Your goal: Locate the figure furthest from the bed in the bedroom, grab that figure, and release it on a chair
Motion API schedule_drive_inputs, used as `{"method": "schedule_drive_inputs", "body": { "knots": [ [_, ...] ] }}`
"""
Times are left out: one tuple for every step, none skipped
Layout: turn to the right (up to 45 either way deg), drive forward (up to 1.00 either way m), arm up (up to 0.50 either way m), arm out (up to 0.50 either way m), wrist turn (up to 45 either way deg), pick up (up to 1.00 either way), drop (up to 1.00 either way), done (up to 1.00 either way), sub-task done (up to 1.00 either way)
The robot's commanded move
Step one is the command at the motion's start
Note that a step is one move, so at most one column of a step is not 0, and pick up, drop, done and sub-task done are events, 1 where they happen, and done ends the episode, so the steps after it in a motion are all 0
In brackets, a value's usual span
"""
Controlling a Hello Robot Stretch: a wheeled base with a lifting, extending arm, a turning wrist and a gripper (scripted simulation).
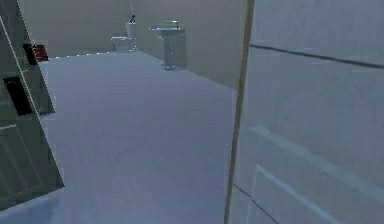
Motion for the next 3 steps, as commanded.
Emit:
{"method": "schedule_drive_inputs", "body": {
  "knots": [
    [-21.0, 0.00, 0.00, 0.00, 0.0, 0.00, 0.00, 0.00, 0.00],
    [0.0, 0.35, 0.00, 0.00, 0.0, 0.00, 0.00, 0.00, 0.00],
    [-9.0, 0.00, 0.00, 0.00, 0.0, 0.00, 0.00, 0.00, 0.00]
  ]
}}
